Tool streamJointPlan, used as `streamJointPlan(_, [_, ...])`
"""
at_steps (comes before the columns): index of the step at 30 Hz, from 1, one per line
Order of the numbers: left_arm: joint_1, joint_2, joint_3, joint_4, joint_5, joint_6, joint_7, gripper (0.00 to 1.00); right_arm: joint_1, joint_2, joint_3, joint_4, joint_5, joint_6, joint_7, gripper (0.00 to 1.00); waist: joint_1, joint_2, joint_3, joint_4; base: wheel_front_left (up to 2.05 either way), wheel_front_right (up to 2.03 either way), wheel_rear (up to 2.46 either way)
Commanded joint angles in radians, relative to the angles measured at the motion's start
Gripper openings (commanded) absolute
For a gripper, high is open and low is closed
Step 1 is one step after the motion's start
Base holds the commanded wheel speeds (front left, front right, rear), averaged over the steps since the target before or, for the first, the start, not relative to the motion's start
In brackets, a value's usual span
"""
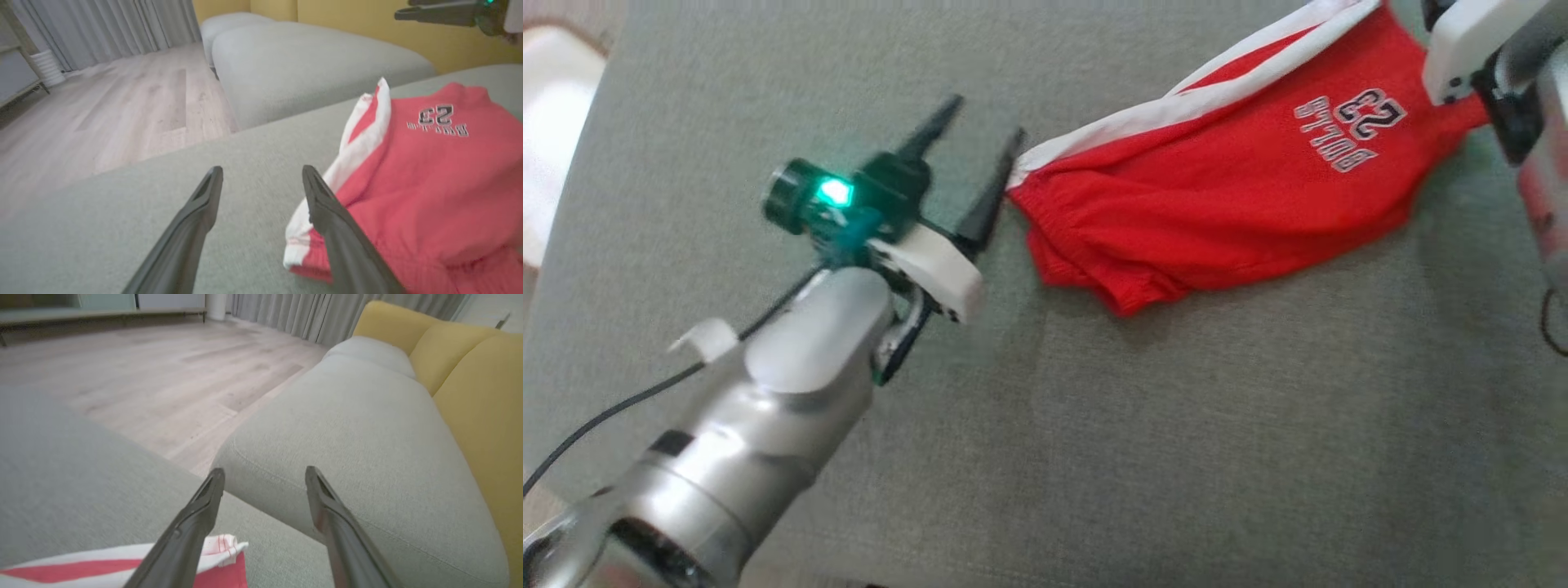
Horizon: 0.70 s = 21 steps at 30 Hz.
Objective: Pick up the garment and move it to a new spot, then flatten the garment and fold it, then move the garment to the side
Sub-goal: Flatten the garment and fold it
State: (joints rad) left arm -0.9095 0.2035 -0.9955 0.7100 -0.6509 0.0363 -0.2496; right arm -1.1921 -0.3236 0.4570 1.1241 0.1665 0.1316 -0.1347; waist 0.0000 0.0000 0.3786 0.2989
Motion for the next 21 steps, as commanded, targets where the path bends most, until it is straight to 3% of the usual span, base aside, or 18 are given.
streamJointPlan(1, [0.000, 0.056, 0.074, -0.051, -0.002, 0.029, -0.011, 1.00, 0.029, 0.029, -0.003, -0.035, 0.024, -0.001, -0.042, 1.00, 0.0000, 0.0000, -0.051, -0.047, 0.00, 0.00, 0.00])
streamJointPlan(9, [0.235, 0.130, 0.349, -0.320, 0.061, 0.139, -0.012, 1.00, 0.213, 0.072, -0.063, -0.146, 0.126, -0.001, -0.121, 1.00, 0.0000, 0.0000, -0.183, -0.154, 0.00, 0.00, 0.00])
streamJointPlan(15, [0.433, 0.123, 0.469, -0.417, 0.109, 0.146, -0.012, 1.00, 0.415, 0.099, -0.153, -0.275, 0.137, -0.001, -0.126, 1.00, 0.0000, 0.0000, -0.261, -0.208, 0.00, 0.00, 0.00])
streamJointPlan(21, [0.610, 0.078, 0.548, -0.468, 0.171, 0.133, -0.012, 1.00, 0.642, 0.165, -0.280, -0.387, 0.111, -0.001, -0.127, 1.00, 0.0000, 0.0000, -0.331, -0.246, 0.00, 0.00, 0.00])
